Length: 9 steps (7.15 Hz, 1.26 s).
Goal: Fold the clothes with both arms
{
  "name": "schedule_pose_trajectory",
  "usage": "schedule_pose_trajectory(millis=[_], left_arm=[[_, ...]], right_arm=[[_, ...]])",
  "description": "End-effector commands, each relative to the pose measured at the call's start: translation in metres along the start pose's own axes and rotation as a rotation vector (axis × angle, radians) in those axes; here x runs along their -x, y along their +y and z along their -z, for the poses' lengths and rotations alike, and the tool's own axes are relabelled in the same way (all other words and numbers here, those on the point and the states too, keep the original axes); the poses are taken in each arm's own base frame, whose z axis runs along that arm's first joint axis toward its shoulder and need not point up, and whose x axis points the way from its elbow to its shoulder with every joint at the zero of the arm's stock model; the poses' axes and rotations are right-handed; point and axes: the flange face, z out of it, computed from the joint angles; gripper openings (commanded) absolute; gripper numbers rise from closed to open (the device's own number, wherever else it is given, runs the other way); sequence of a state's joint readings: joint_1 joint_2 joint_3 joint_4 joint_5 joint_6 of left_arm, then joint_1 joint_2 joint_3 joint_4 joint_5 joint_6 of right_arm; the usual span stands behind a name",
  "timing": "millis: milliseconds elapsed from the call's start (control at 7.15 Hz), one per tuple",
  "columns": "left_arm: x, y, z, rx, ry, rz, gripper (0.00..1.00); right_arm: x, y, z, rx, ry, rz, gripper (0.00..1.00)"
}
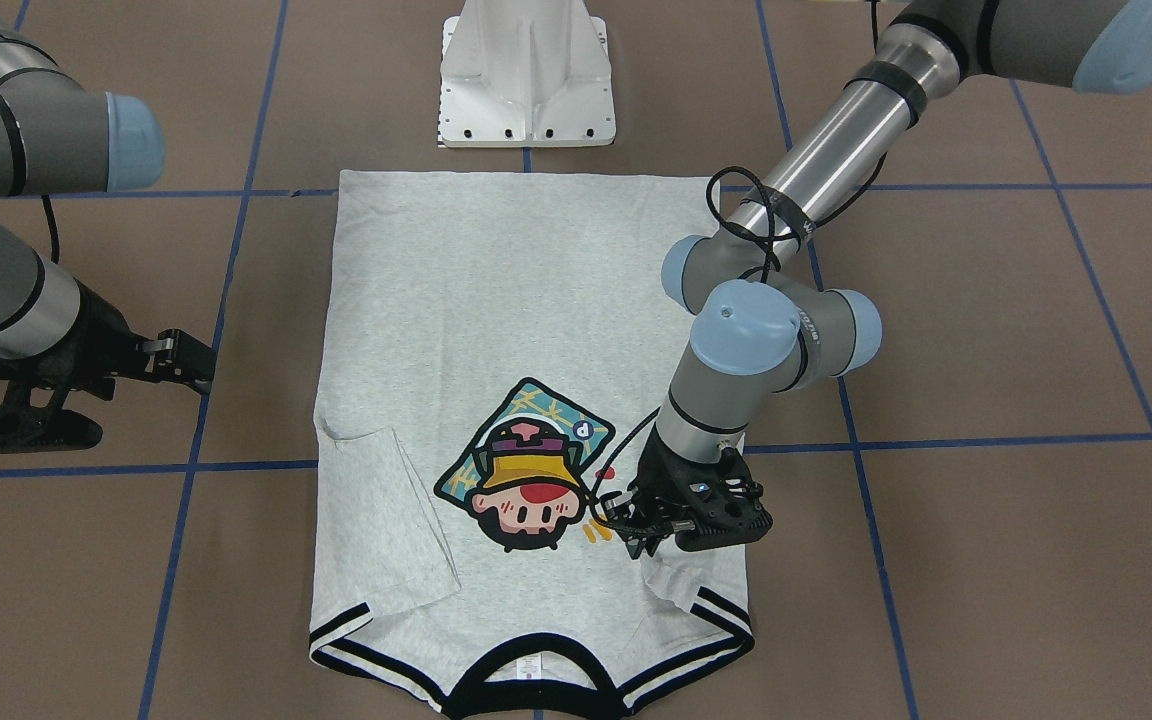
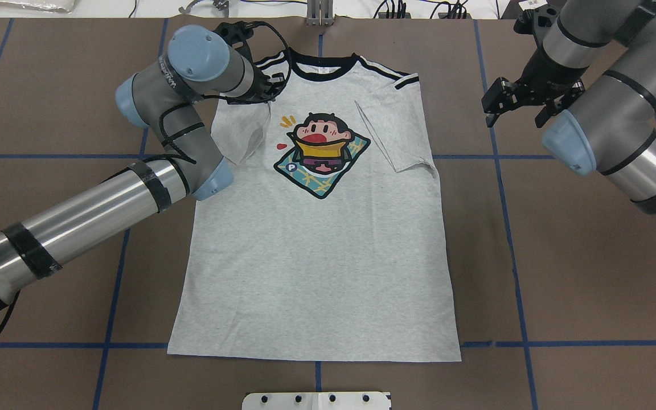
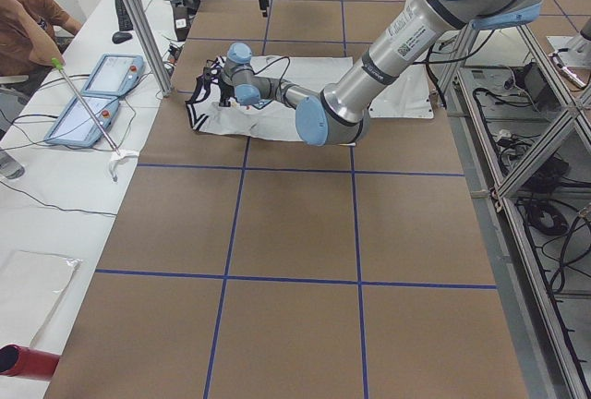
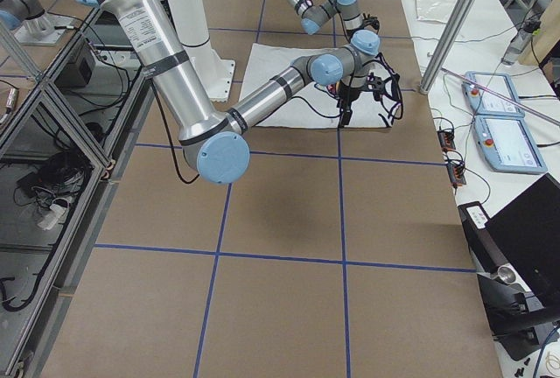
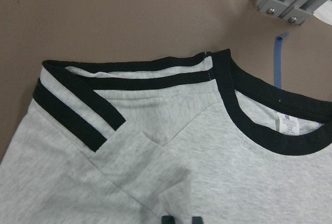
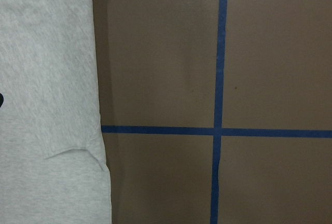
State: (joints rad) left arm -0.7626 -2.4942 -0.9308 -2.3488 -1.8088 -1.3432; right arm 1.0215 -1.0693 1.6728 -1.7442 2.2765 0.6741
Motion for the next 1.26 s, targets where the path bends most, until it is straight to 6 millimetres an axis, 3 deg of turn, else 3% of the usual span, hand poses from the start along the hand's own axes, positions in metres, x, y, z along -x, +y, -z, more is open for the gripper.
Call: schedule_pose_trajectory(millis=[0, 420, 560, 700, 840, 1119], left_arm=[[-0.001, -0.001, 0.002, -0.001, 0.004, -0.007, 1.00], [-0.013, -0.002, 0.026, 0.002, 0.050, -0.020, 1.00], [0.012, 0.013, 0.038, 0.079, 0.079, -0.025, 1.00], [0.039, 0.020, 0.064, 0.125, 0.113, -0.027, 1.00], [0.062, 0.036, 0.092, 0.150, 0.115, -0.030, 1.00], [0.086, 0.060, 0.148, 0.202, 0.097, -0.035, 1.00]], right_arm=[[0.001, 0.000, 0.000, 0.000, 0.000, -0.002, 1.00], [0.001, 0.002, 0.002, -0.018, -0.018, 0.013, 1.00], [0.006, 0.005, 0.006, -0.033, -0.040, 0.036, 1.00], [0.017, 0.013, 0.005, -0.031, -0.049, 0.043, 1.00], [0.023, 0.033, 0.000, -0.029, -0.051, 0.040, 1.00], [0.040, 0.085, 0.002, -0.059, -0.052, 0.018, 1.00]])
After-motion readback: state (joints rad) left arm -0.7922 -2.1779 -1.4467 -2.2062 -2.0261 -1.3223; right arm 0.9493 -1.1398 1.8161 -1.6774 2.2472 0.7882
